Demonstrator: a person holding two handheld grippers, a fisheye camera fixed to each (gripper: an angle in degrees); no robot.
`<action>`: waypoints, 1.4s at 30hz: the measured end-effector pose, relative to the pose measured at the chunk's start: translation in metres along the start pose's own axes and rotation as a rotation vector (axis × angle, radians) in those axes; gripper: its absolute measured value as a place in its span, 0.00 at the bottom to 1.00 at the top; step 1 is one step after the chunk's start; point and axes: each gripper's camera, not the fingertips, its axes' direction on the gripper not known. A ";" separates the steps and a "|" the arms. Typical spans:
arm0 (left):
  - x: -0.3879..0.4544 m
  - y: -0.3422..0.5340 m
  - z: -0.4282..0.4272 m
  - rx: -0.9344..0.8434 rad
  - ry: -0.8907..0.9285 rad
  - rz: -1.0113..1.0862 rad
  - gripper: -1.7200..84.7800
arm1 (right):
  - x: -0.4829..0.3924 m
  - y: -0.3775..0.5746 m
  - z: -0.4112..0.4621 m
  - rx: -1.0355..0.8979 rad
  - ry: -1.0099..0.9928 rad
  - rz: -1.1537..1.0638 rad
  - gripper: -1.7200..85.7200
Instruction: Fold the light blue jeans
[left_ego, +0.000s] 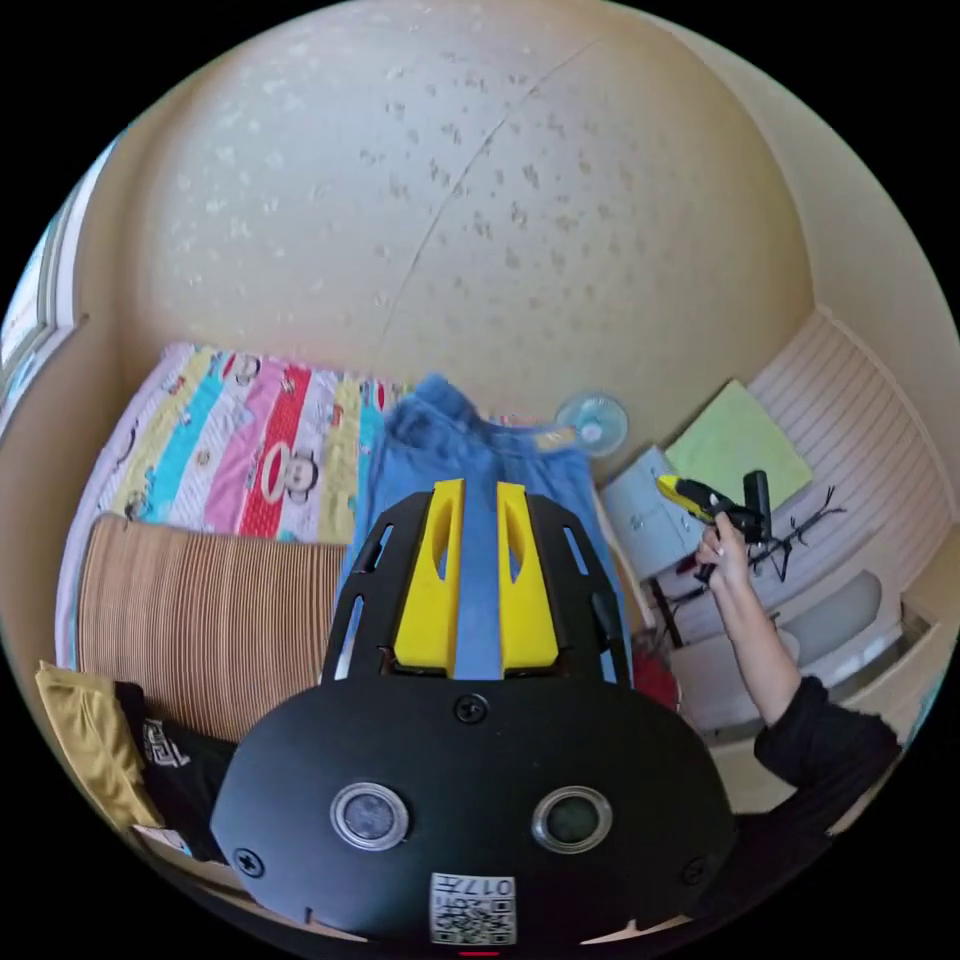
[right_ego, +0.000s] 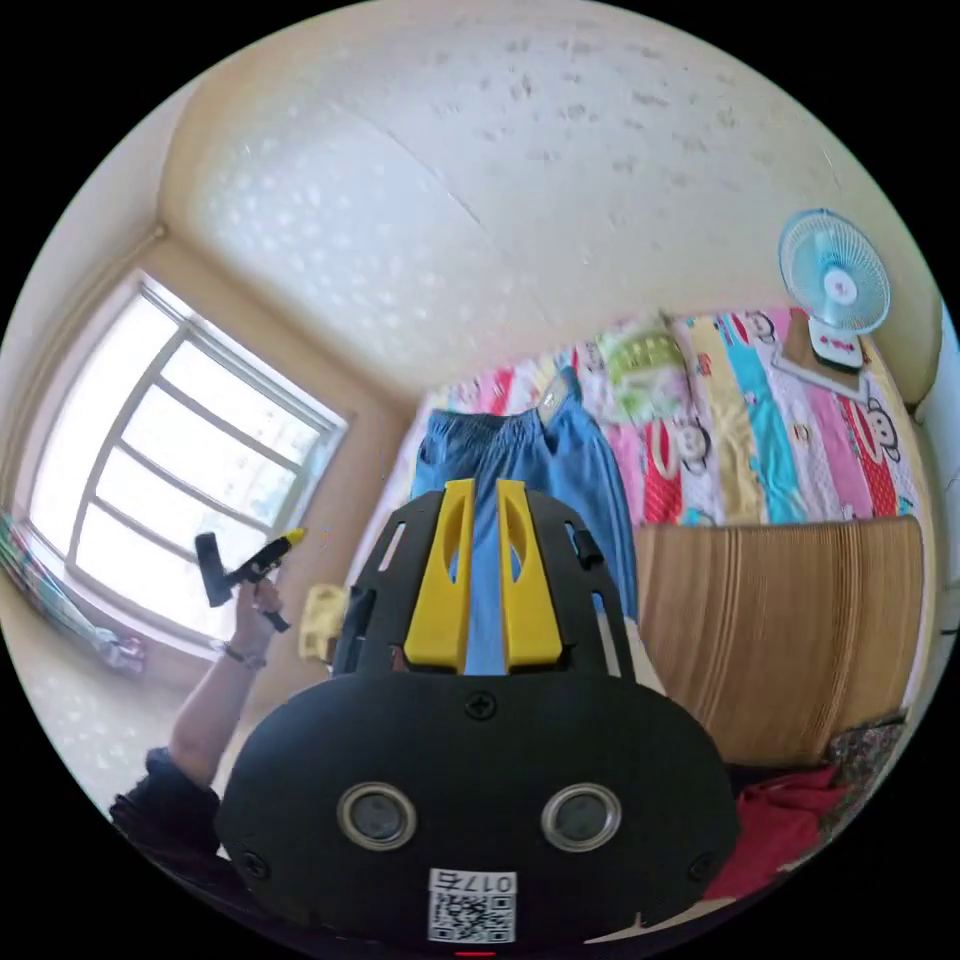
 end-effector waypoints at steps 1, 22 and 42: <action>-0.025 0.040 0.024 -0.088 -0.033 -0.011 0.09 | 0.033 0.017 0.032 -0.091 0.063 0.004 0.08; -0.203 0.404 0.040 -0.757 -0.075 -0.290 0.11 | 0.302 0.273 0.161 -1.028 0.372 -0.202 0.03; -0.274 0.422 -0.124 -0.751 -0.060 -0.576 0.01 | 0.337 0.147 0.027 -0.911 -0.314 0.181 0.16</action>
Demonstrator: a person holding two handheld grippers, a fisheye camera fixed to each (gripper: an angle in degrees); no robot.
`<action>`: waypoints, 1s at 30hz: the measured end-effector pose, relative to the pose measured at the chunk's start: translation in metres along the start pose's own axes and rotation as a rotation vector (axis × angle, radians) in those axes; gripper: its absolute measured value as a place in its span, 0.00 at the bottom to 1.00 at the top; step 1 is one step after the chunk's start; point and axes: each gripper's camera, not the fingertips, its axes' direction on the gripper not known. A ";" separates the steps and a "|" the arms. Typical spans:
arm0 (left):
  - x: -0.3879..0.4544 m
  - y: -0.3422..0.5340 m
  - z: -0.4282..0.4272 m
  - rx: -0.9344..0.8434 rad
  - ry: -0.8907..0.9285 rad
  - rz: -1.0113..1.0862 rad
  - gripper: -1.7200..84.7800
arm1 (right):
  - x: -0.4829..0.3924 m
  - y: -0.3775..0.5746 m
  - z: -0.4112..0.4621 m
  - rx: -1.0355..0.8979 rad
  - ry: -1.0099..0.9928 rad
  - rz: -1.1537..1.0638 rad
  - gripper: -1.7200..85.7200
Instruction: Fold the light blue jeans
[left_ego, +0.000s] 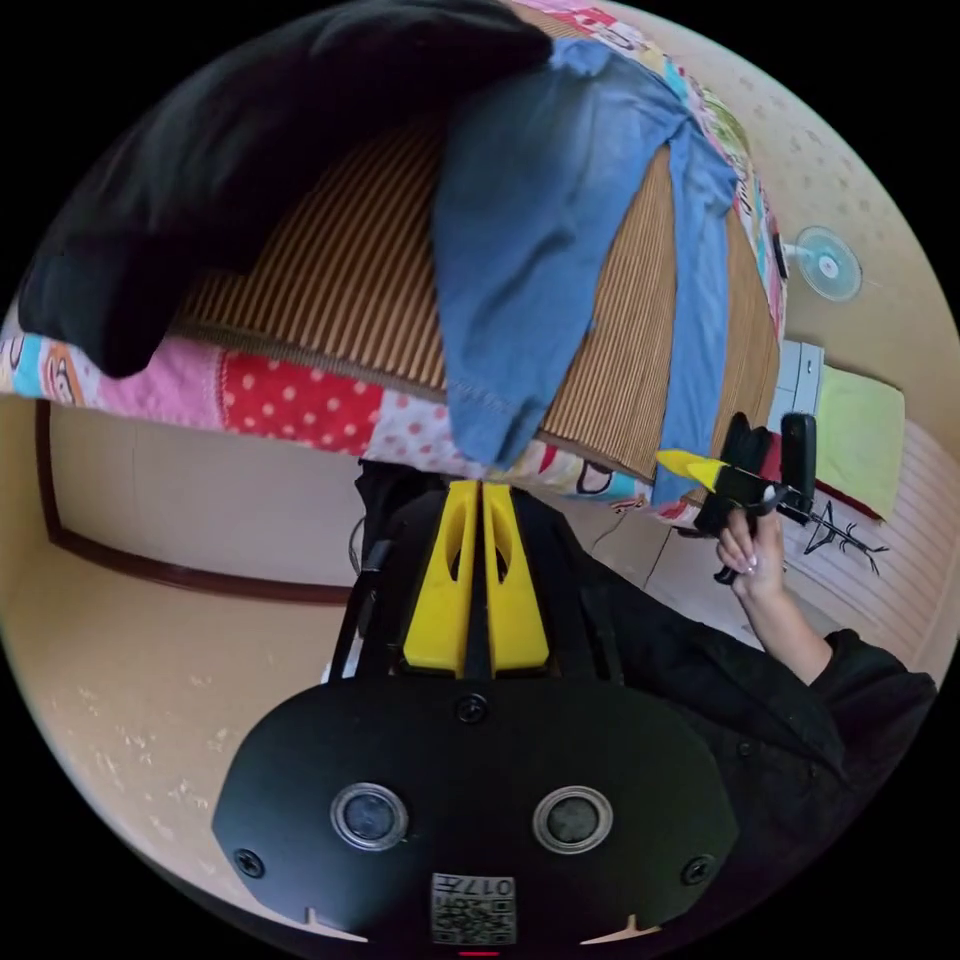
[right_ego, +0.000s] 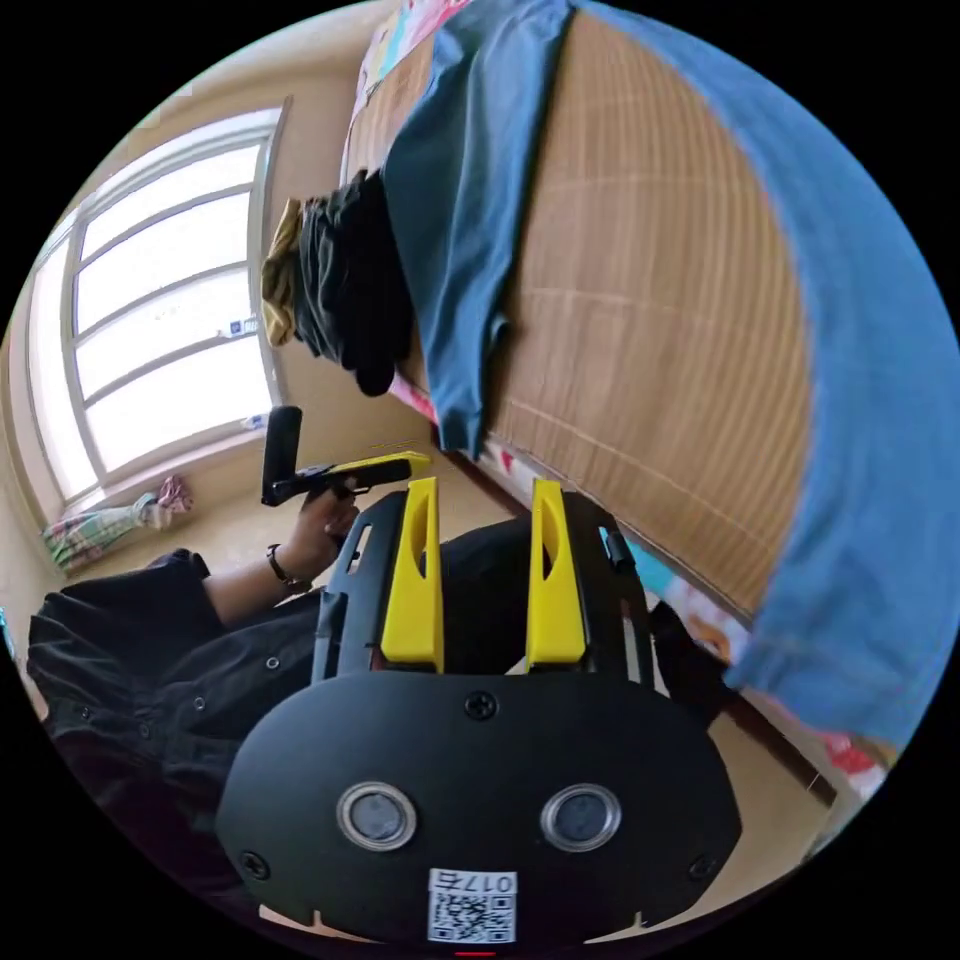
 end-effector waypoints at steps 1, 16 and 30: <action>-0.007 0.007 -0.007 -0.004 0.007 0.000 0.01 | -0.005 -0.012 0.011 -0.035 -0.014 -0.018 0.17; -0.093 0.034 -0.143 0.106 -0.007 0.086 0.01 | -0.034 0.010 -0.126 0.061 -0.345 0.068 0.05; -0.127 0.056 -0.124 0.032 0.110 0.037 0.01 | -0.024 -0.008 -0.121 0.037 -0.533 0.244 0.06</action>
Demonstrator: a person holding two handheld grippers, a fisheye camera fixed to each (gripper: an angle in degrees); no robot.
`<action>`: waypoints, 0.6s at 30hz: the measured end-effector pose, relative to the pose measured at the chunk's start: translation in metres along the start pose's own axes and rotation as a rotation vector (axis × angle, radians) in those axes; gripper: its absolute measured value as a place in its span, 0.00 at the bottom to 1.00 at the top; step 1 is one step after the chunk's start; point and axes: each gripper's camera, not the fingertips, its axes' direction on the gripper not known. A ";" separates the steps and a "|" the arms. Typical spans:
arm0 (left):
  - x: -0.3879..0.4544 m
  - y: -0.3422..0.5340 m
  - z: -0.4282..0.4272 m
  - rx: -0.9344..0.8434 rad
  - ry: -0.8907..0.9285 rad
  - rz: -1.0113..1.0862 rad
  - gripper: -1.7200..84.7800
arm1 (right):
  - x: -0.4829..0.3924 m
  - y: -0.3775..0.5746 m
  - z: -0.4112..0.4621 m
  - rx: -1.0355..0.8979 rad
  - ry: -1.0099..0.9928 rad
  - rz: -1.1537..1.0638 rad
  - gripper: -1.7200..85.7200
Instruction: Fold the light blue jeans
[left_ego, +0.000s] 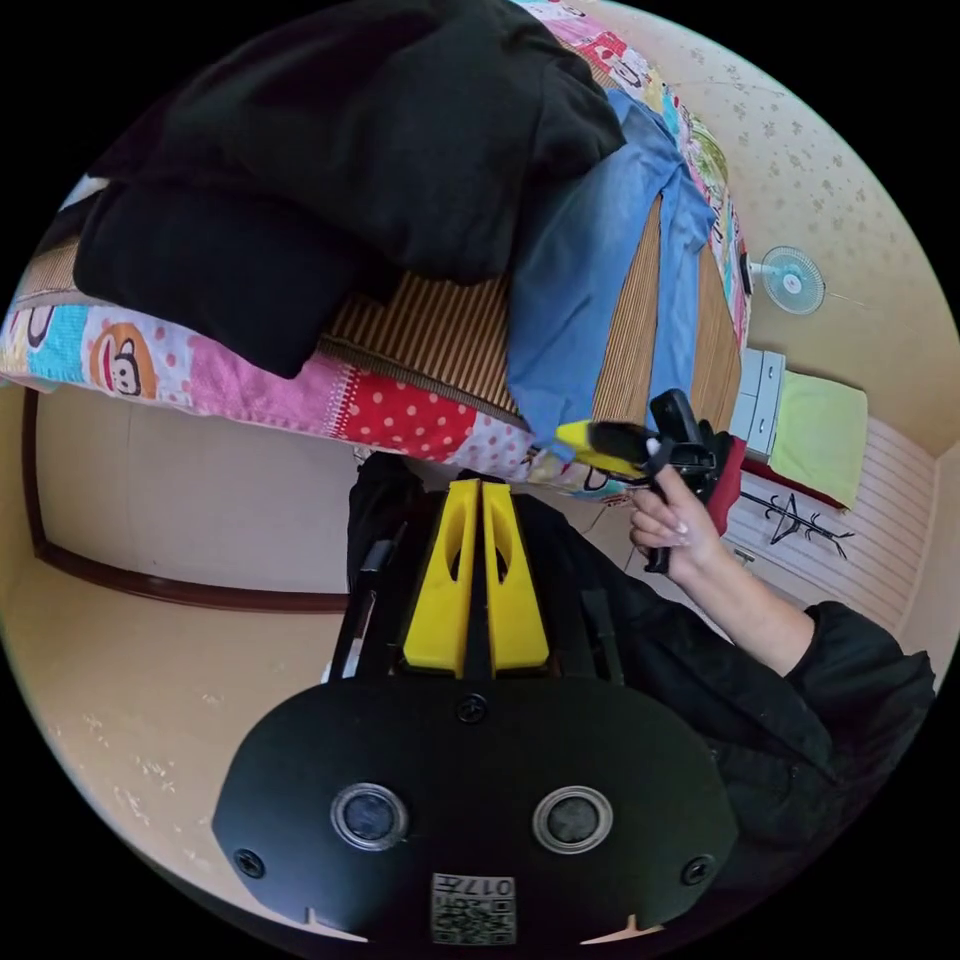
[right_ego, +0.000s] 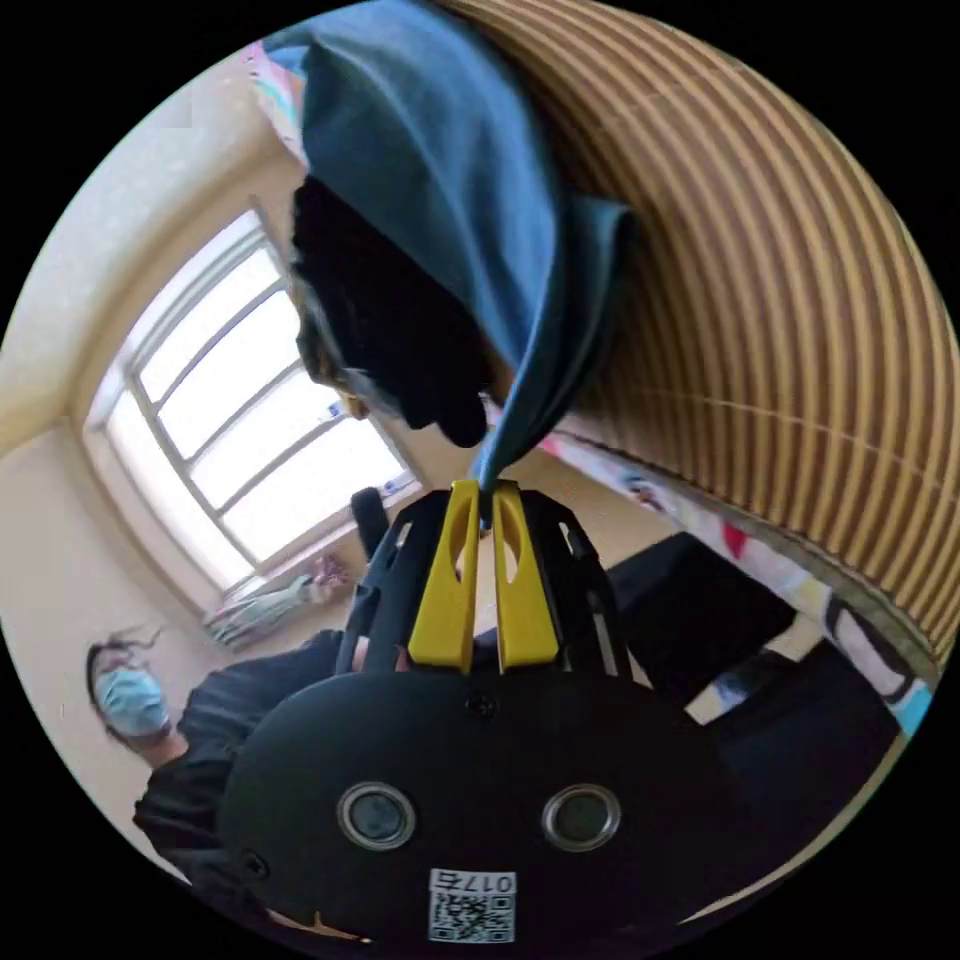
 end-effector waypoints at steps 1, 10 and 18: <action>-0.001 0.001 -0.003 0.010 0.011 0.014 0.01 | -0.019 0.009 -0.005 -0.014 -0.187 -0.073 0.06; -0.026 -0.013 -0.015 0.119 0.141 0.043 0.07 | -0.020 0.100 -0.131 0.224 -0.066 -0.076 0.05; 0.018 -0.064 0.040 0.038 0.132 0.140 0.14 | -0.001 0.110 -0.138 0.226 0.164 0.098 0.05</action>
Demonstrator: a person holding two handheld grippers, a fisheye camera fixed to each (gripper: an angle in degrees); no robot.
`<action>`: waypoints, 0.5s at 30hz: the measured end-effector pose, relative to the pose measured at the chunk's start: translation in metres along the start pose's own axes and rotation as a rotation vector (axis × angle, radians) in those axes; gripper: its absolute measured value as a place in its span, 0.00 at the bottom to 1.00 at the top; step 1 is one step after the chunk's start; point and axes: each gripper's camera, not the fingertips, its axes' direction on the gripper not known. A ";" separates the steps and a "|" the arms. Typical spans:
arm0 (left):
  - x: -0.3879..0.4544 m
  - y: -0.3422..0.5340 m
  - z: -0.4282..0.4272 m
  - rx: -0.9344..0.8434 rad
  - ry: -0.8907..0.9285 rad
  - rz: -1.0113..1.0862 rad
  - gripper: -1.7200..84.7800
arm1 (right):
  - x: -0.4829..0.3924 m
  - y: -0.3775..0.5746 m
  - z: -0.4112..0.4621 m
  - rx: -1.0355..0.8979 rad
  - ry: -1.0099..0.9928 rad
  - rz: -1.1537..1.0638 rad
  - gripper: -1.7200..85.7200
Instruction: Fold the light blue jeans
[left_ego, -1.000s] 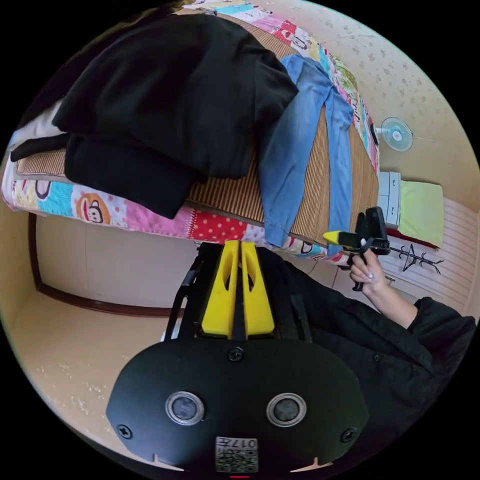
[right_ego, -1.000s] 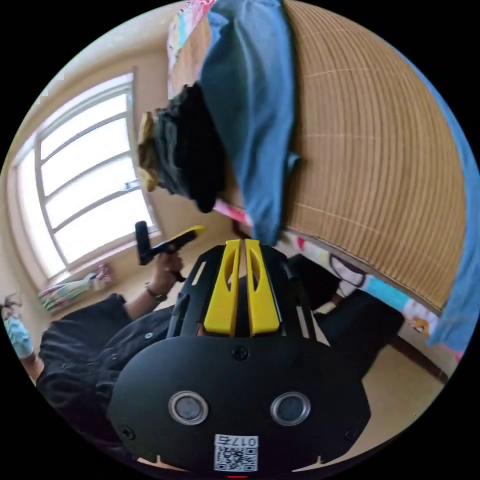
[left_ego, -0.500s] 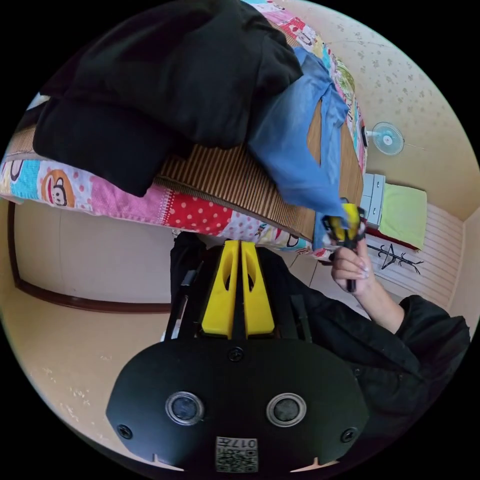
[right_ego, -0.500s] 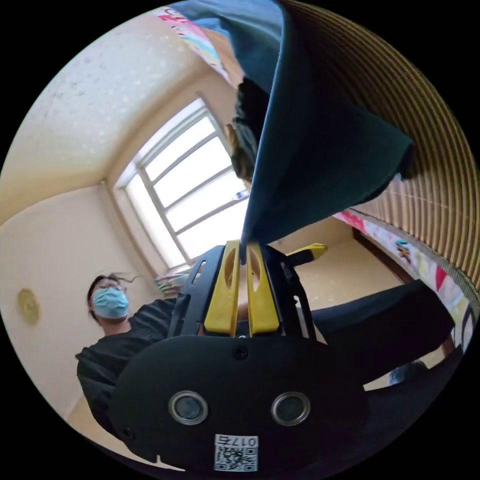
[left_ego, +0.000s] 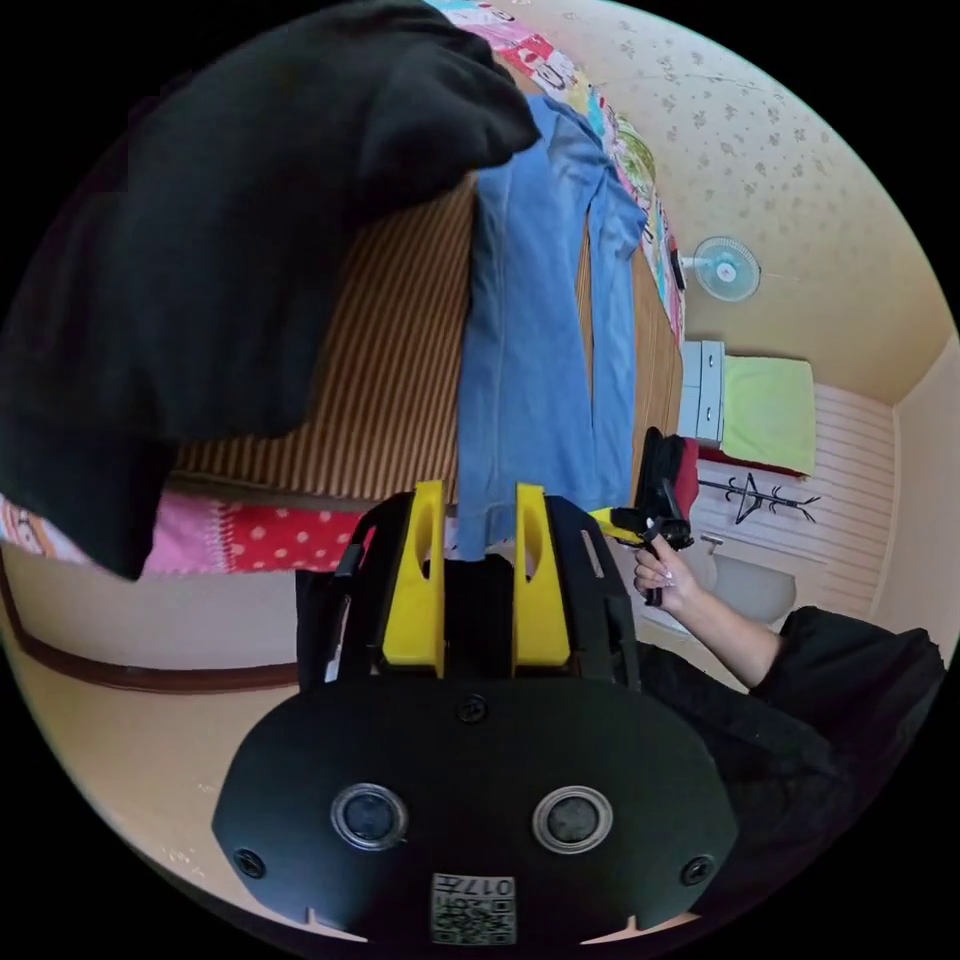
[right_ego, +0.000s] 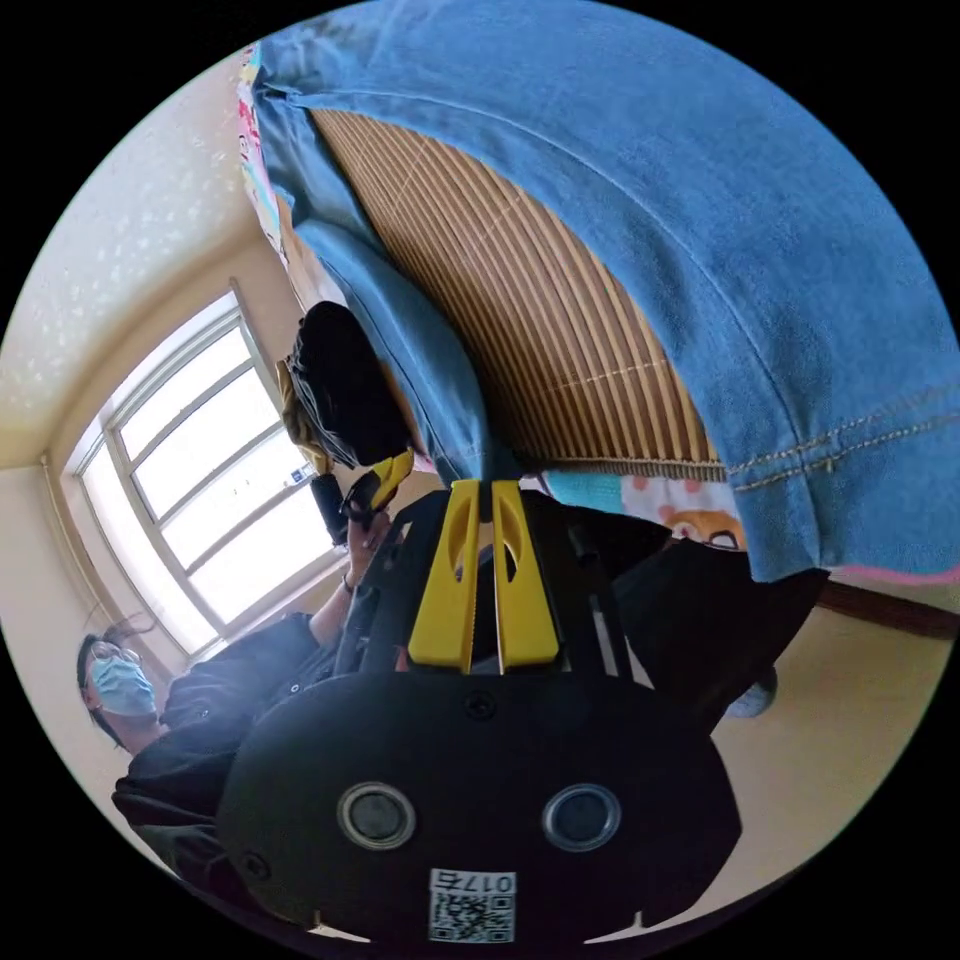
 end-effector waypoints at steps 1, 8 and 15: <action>0.005 -0.009 0.016 -0.040 -0.016 0.004 0.14 | -0.007 0.000 0.012 -0.031 0.008 -0.014 0.05; 0.023 -0.034 0.063 -0.233 -0.291 0.114 0.02 | -0.042 0.029 0.079 -0.112 0.018 -0.025 0.05; -0.034 -0.017 0.005 -0.279 0.078 0.164 0.01 | -0.055 0.064 0.142 -0.395 -0.041 -0.149 0.04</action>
